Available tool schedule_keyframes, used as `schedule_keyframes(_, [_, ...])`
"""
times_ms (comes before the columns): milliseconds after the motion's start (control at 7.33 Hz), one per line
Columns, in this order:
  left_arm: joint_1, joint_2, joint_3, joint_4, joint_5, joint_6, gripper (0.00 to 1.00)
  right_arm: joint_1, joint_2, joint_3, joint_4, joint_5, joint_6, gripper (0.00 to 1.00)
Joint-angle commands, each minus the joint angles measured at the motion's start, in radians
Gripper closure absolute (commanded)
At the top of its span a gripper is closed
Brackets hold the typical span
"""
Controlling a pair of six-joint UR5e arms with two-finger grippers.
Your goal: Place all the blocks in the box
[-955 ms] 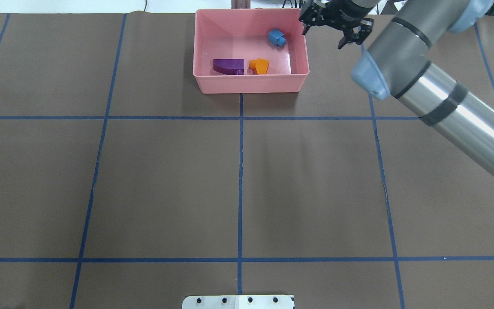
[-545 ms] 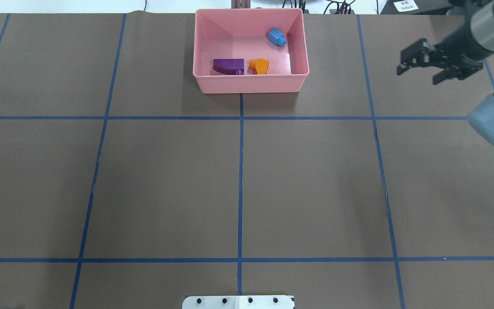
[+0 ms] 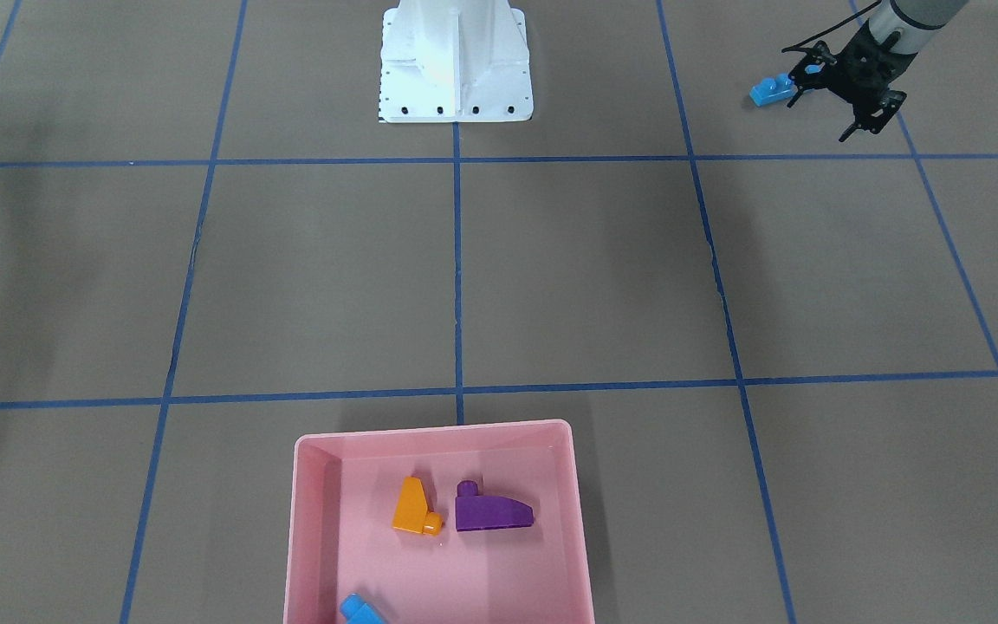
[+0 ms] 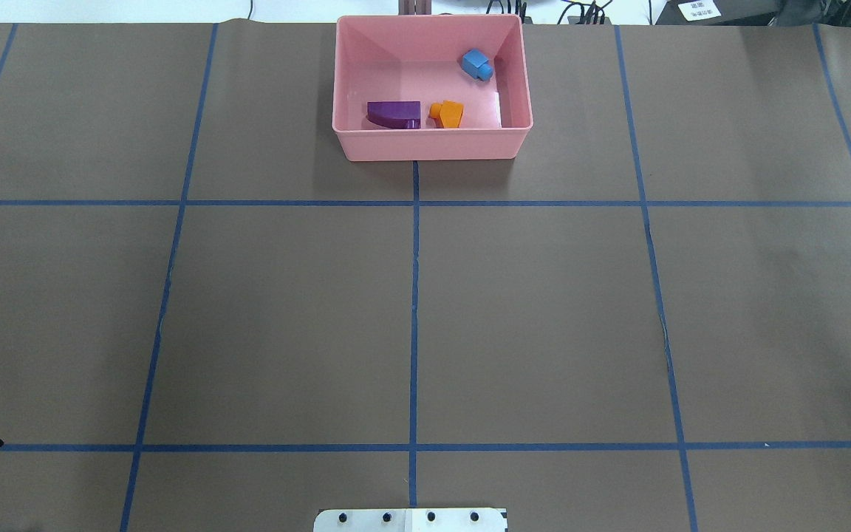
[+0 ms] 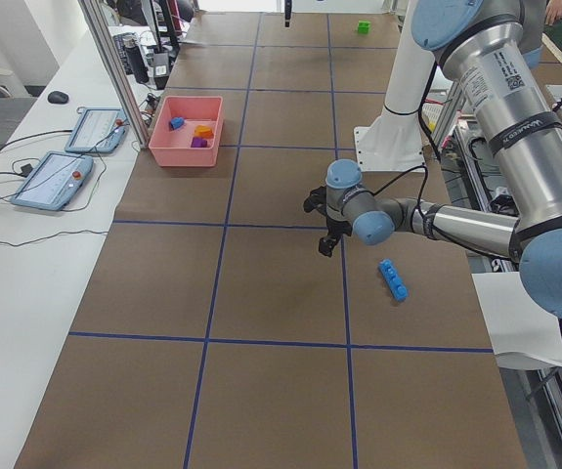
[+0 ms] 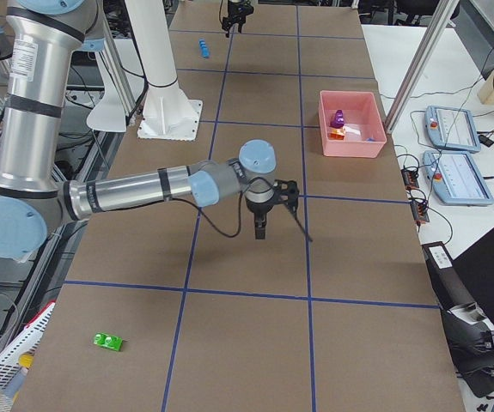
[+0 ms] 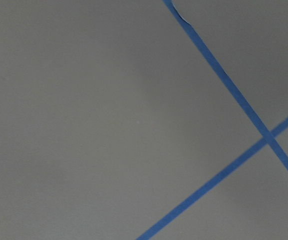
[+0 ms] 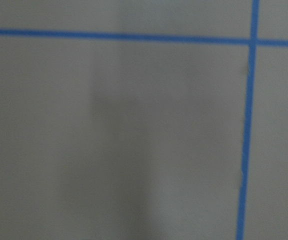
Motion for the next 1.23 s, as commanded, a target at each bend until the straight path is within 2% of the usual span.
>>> schedule_keyframes(0, [0.058, 0.017, 0.007, -0.022, 0.044, -0.002, 0.00, 0.008, -0.292, -0.041, 0.231, -0.011, -0.076, 0.00])
schedule_keyframes(136, [0.061, 0.028, 0.019, -0.031, 0.044, 0.005, 0.00, 0.008, -0.396, -0.130, 0.418, -0.012, -0.077, 0.00])
schedule_keyframes(273, [0.090, 0.055, 0.050, -0.117, 0.044, 0.005, 0.01, 0.014, -0.465, -0.204, 0.564, -0.011, -0.076, 0.00])
schedule_keyframes(545, [0.218, 0.118, 0.056, -0.229, 0.123, 0.005, 0.01, 0.026, -0.500, -0.287, 0.629, -0.012, -0.082, 0.00])
schedule_keyframes(818, [0.457, 0.219, 0.059, -0.347, 0.308, -0.048, 0.01, 0.037, -0.503, -0.316, 0.636, -0.012, -0.085, 0.00])
schedule_keyframes(1091, [0.730, 0.218, 0.091, -0.361, 0.518, -0.235, 0.01, 0.076, -0.503, -0.374, 0.636, -0.012, -0.152, 0.00])
